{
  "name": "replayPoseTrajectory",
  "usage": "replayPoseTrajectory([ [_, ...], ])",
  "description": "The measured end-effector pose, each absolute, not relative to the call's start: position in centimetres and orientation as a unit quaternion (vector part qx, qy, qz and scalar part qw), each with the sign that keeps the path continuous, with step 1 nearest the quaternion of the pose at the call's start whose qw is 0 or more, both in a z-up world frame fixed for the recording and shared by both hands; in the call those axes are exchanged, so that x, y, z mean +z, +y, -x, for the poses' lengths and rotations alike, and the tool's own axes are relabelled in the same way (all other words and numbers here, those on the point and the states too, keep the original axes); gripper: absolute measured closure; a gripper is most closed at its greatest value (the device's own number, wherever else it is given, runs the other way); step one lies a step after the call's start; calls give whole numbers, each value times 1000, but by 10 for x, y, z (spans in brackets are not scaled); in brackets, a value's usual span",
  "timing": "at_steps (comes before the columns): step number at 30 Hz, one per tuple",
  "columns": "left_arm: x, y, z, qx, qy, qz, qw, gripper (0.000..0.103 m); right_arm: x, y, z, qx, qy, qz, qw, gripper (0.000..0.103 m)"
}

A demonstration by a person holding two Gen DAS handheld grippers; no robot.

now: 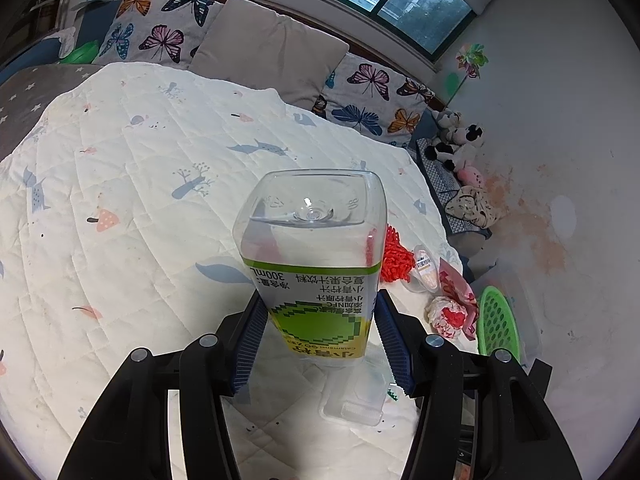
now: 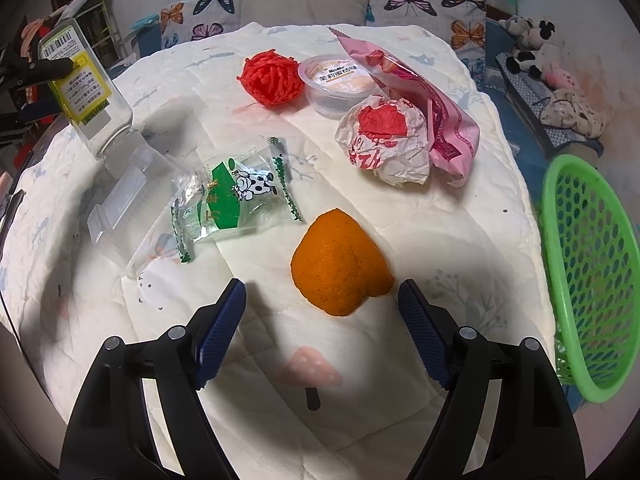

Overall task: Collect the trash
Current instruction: 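Lift the bottle with the left tool while the right tool moves over the orange peel, then grasp the orange peel with the right tool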

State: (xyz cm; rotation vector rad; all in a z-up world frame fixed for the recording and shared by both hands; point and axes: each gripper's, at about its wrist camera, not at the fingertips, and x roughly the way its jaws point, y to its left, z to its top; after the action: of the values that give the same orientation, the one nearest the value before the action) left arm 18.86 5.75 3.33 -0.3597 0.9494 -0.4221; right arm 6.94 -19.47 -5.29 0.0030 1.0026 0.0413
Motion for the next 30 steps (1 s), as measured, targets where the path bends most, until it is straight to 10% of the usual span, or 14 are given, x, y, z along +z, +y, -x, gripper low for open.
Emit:
replayPoseTrajectory([
  [30,43,54,-181,-205,442,162,858,50,-45,-203,-72,38,463,-8,886,30],
])
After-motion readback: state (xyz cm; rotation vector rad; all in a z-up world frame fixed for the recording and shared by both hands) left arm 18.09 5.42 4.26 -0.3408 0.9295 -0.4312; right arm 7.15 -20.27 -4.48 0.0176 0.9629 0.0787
